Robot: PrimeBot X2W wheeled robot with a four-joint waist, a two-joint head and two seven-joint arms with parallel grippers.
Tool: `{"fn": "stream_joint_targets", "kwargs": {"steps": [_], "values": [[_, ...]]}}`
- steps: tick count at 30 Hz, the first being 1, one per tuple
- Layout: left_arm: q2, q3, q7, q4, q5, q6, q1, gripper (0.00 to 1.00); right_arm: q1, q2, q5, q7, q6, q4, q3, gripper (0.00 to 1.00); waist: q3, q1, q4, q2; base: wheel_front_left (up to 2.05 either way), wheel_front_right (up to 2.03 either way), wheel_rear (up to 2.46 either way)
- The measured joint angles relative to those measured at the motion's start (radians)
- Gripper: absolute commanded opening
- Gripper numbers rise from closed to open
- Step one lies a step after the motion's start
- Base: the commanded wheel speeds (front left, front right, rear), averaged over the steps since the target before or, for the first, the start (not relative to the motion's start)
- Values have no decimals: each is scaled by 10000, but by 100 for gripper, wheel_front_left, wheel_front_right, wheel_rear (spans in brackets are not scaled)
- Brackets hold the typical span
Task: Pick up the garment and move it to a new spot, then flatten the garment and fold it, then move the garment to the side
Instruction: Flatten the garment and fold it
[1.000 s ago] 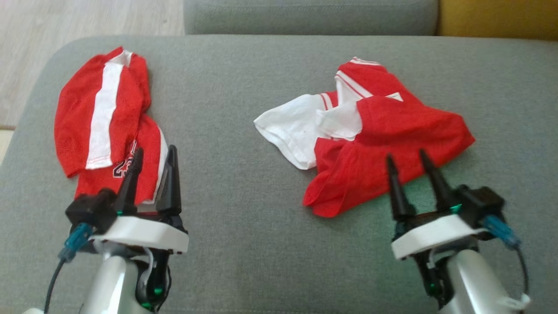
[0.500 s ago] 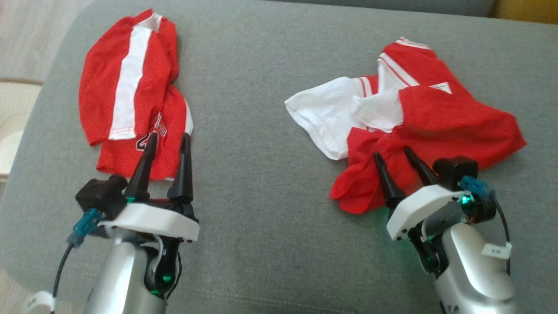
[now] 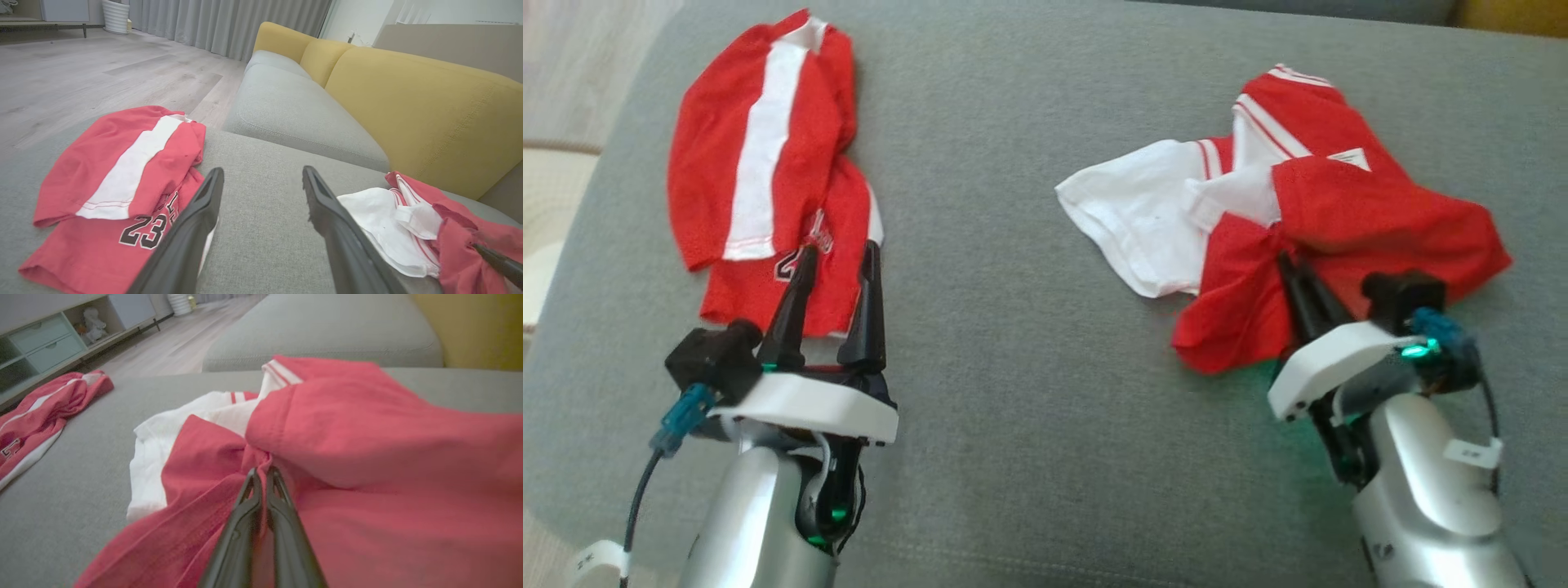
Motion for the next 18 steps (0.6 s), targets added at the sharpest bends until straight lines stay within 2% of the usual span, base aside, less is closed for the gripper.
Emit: {"fn": "stream_joint_targets", "kwargs": {"steps": [4,8,10,13,14,15,18], "values": [[-2,58,-2,6,0,-2,4,100,2,0,-401,-21,0,-600,-548,0,-175,0,-350,0,0,0,0],[-2,79,-2,4,0,-6,10,100,49,-69,-1166,395,0,-1333,-988,0,-379,0,-757,0,0,0,0],[-4,71,-2,4,-2,-6,12,100,114,-487,-1344,669,2,-1639,-903,0,-466,0,-966,0,0,0,0],[-6,29,-2,4,-10,-12,14,100,175,-1457,-1507,1014,4,-1793,-943,0,-560,0,-1230,0,0,0,0],[-8,25,-2,4,-54,-12,14,100,178,-1812,-1593,1191,6,-1785,-978,43,-583,0,-1303,0,0,0,0],[-8,25,-2,4,-92,-10,14,100,186,-2096,-1716,1371,6,-1751,-1089,100,-600,0,-1364,0,0,0,0],[-6,13,-2,6,-102,-10,14,100,276,-2443,-1822,1894,6,-1557,-1791,100,-621,0,-1506,0,0,0,0]]}}
